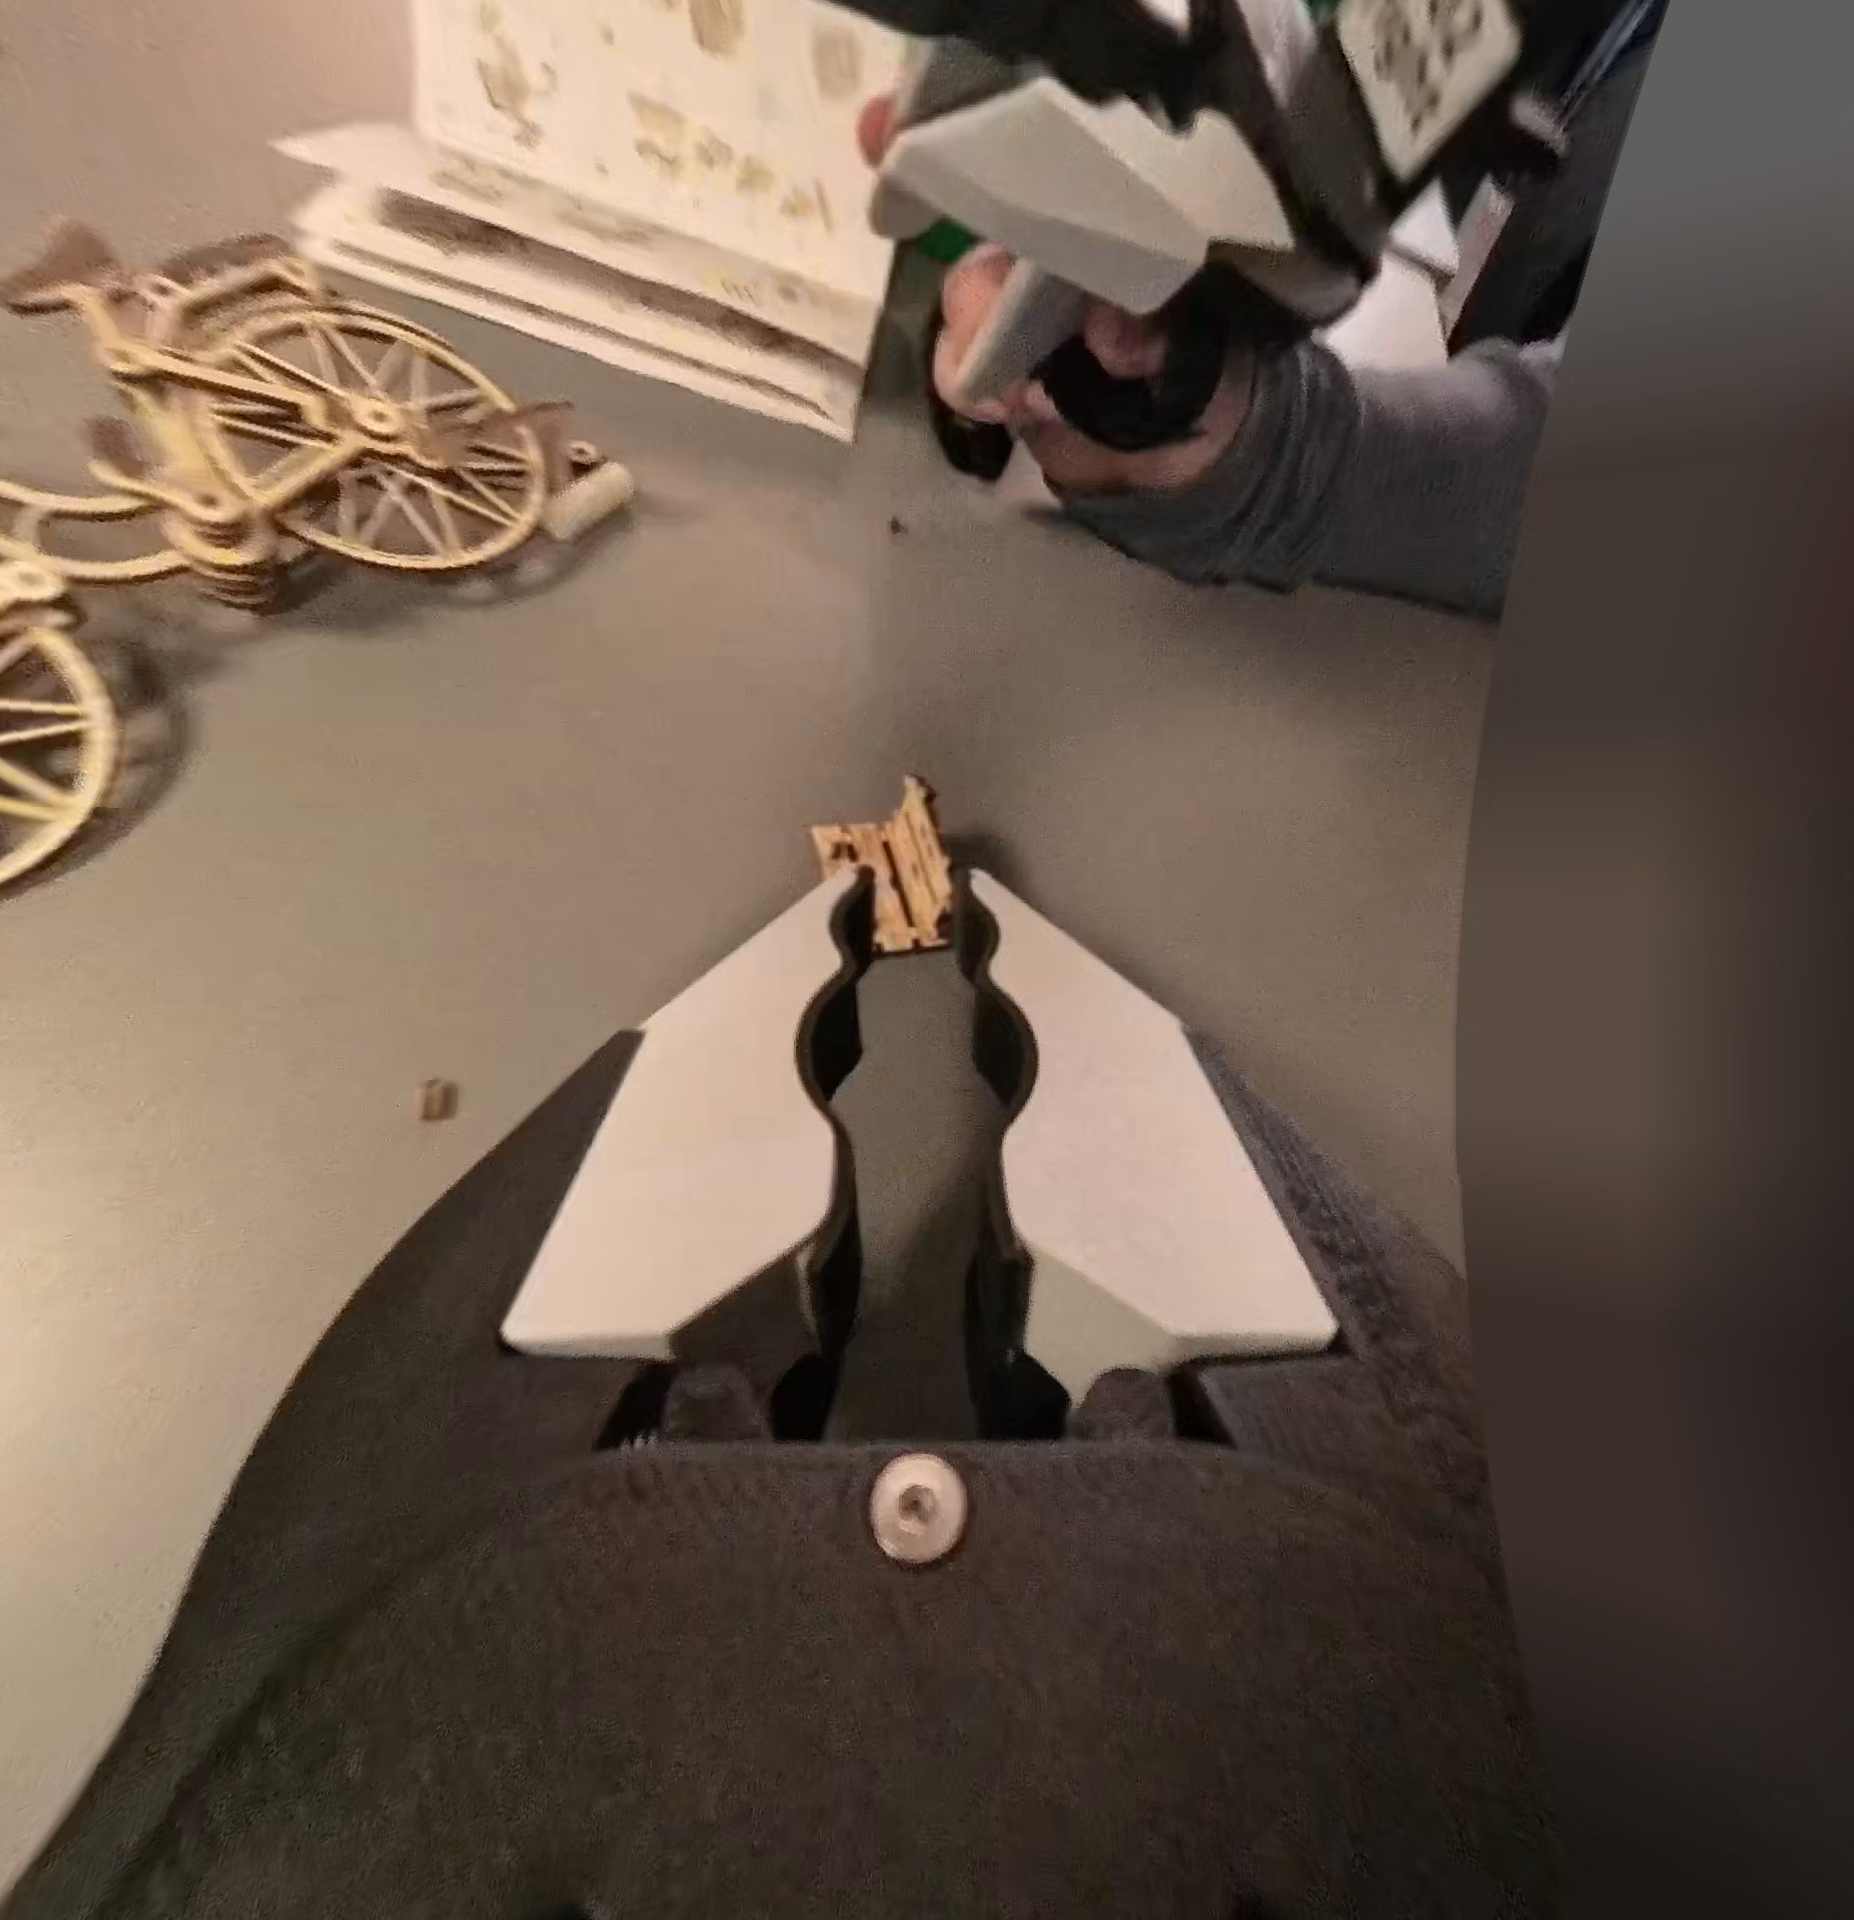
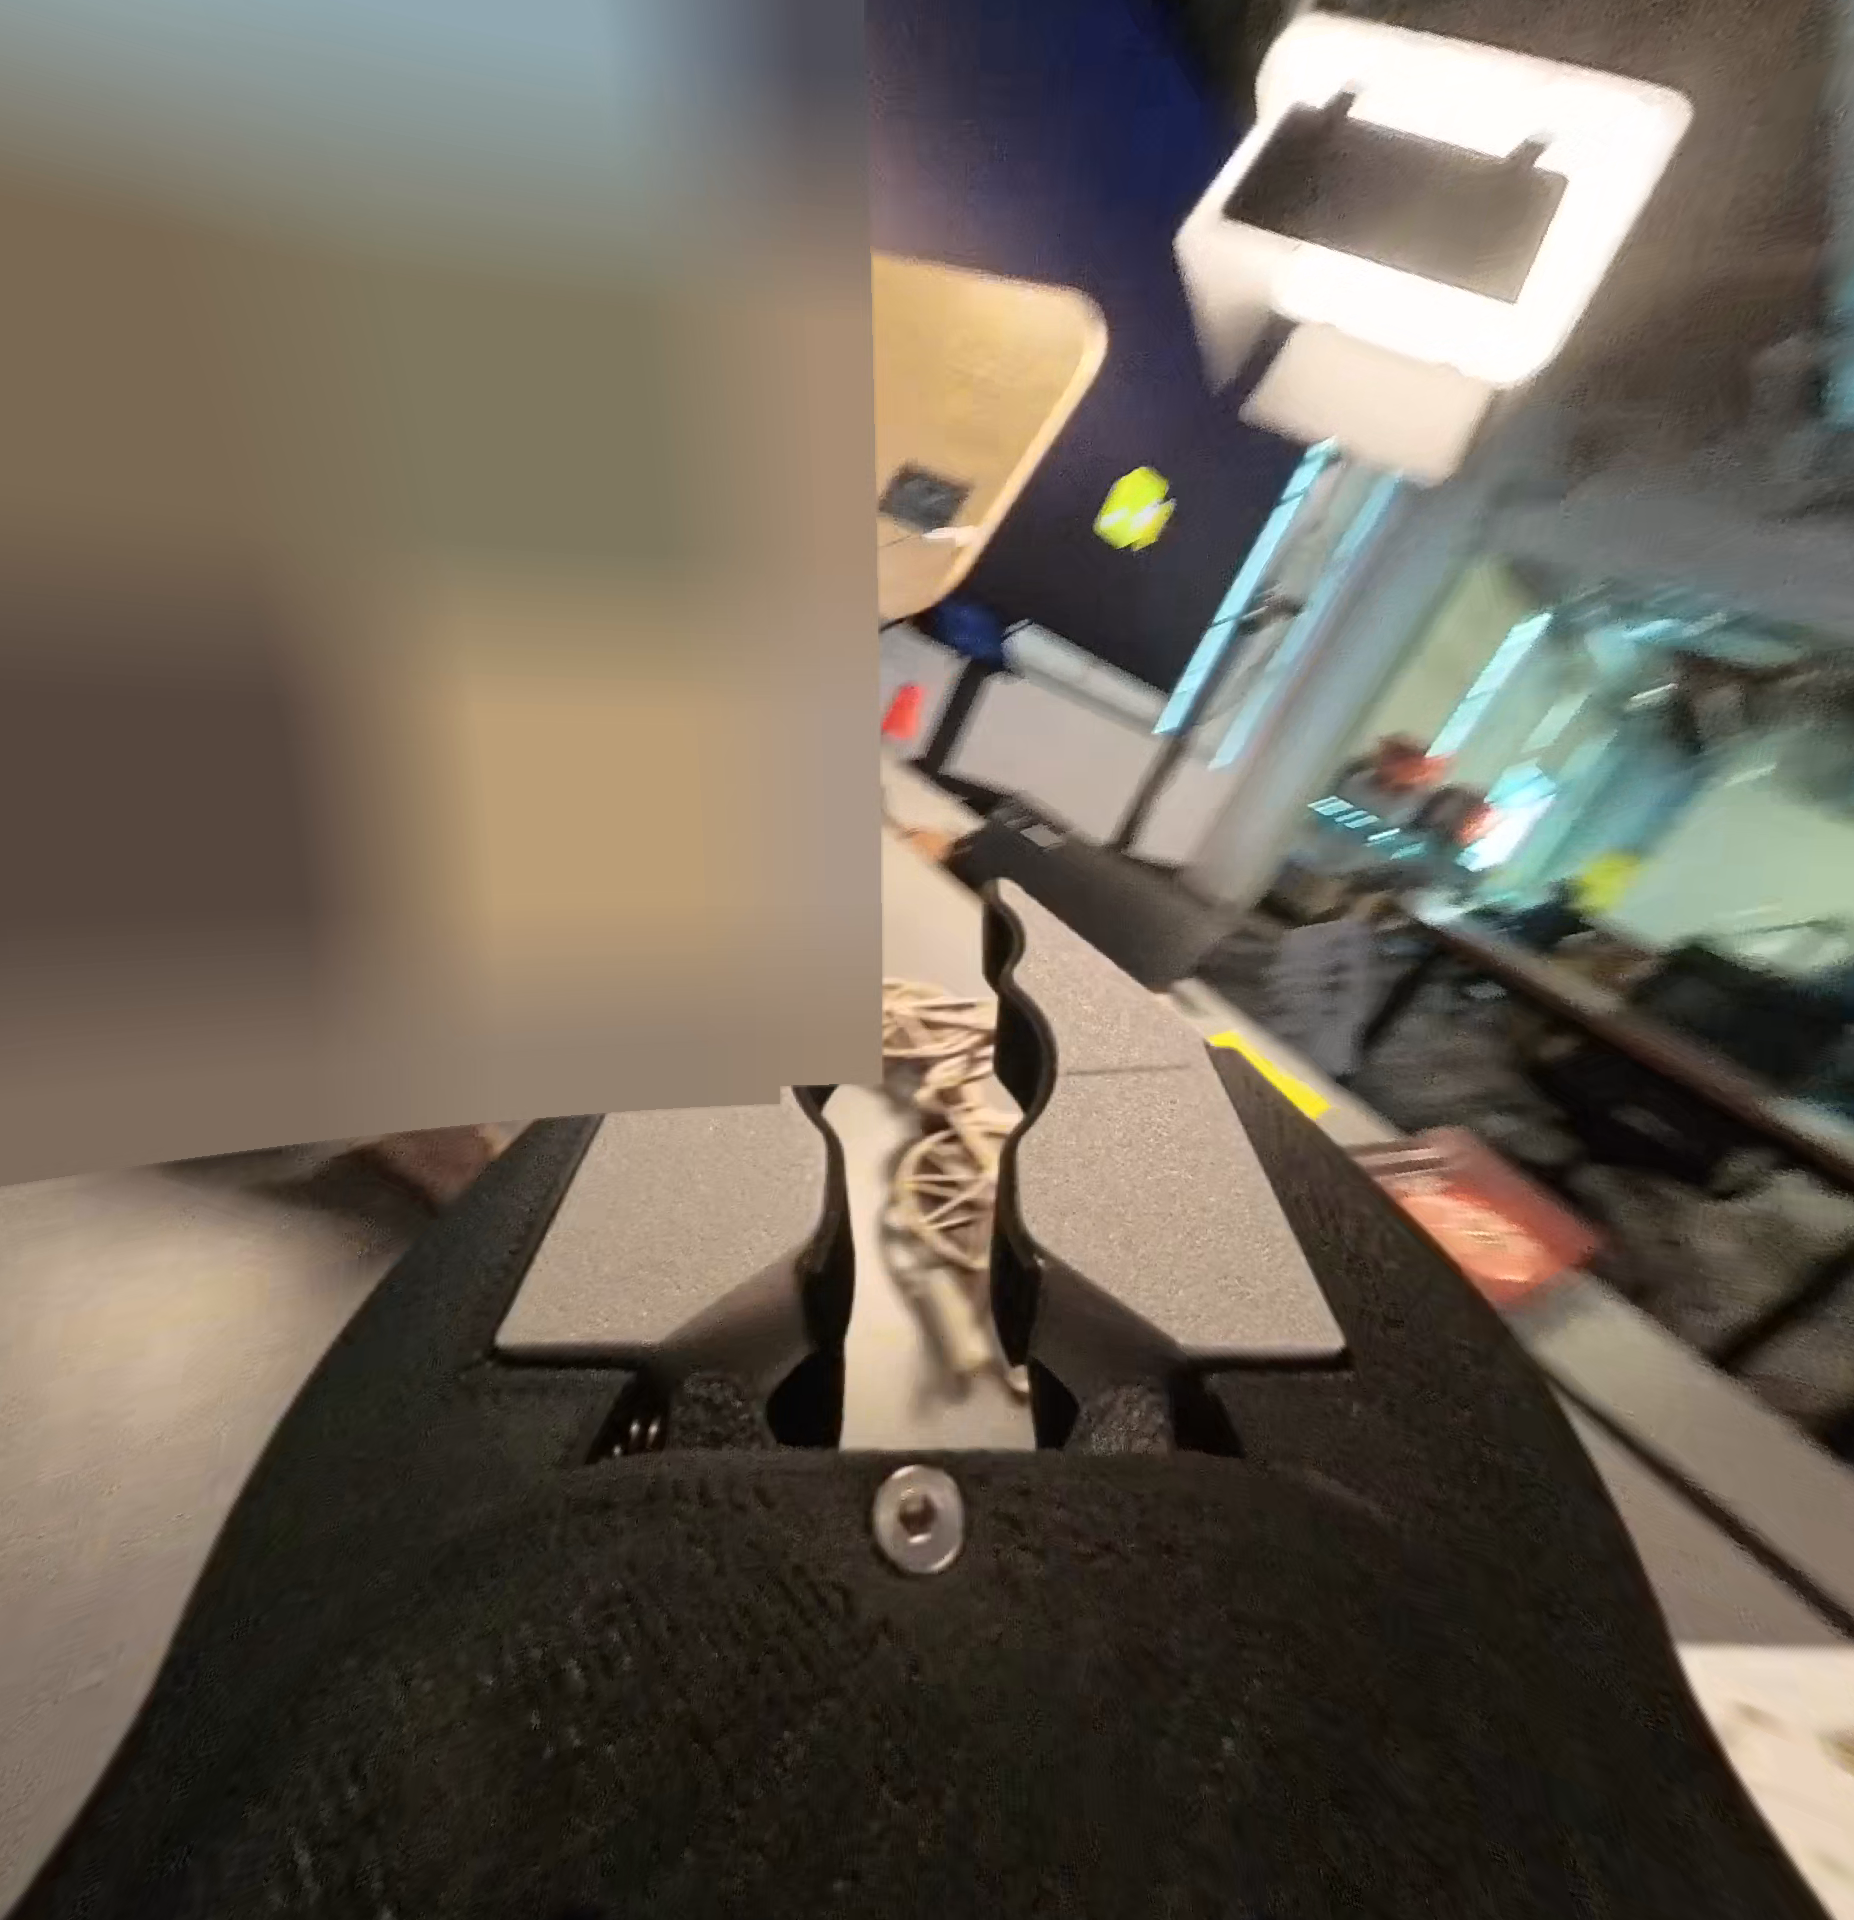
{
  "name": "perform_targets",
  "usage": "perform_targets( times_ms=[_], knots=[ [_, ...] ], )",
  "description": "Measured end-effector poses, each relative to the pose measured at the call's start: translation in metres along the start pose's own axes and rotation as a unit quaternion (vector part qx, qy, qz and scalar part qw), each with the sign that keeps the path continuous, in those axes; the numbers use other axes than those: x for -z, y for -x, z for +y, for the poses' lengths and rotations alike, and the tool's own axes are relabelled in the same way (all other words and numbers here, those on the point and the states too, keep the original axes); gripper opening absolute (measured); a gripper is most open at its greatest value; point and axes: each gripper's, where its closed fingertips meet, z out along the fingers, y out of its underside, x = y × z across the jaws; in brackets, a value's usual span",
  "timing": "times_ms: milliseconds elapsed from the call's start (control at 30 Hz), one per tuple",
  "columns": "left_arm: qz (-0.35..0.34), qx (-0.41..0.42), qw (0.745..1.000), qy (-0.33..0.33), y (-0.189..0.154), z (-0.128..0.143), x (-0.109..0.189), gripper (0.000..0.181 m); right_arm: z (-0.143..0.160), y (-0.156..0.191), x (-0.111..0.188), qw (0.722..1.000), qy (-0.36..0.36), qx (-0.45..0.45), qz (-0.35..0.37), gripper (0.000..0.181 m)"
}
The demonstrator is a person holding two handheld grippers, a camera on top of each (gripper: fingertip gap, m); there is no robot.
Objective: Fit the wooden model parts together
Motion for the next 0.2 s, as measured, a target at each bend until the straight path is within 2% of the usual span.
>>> perform_targets(
  times_ms=[33, 67, 133, 200],
  knots=[
    [-0.005, 0.007, 1.0, -0.021, 0.004, -0.004, 0.008, 0.021, -0.005, -0.009, 0.003, 0.999, -0.014, 0.024, 0.038, 0.02],
    [-0.008, 0.015, 0.999, -0.042, 0.006, -0.008, 0.016, 0.022, -0.011, -0.016, 0.006, 0.996, -0.028, 0.044, 0.073, 0.019],
    [-0.022, 0.034, 0.997, -0.062, 0.012, -0.013, 0.024, 0.034, -0.018, -0.026, 0.011, 0.989, -0.042, 0.068, 0.122, 0.019],
    [-0.032, 0.039, 0.998, -0.032, 0.013, -0.004, 0.018, 0.046, -0.019, -0.036, 0.016, 0.982, -0.036, 0.079, 0.165, 0.018]
  ],
)
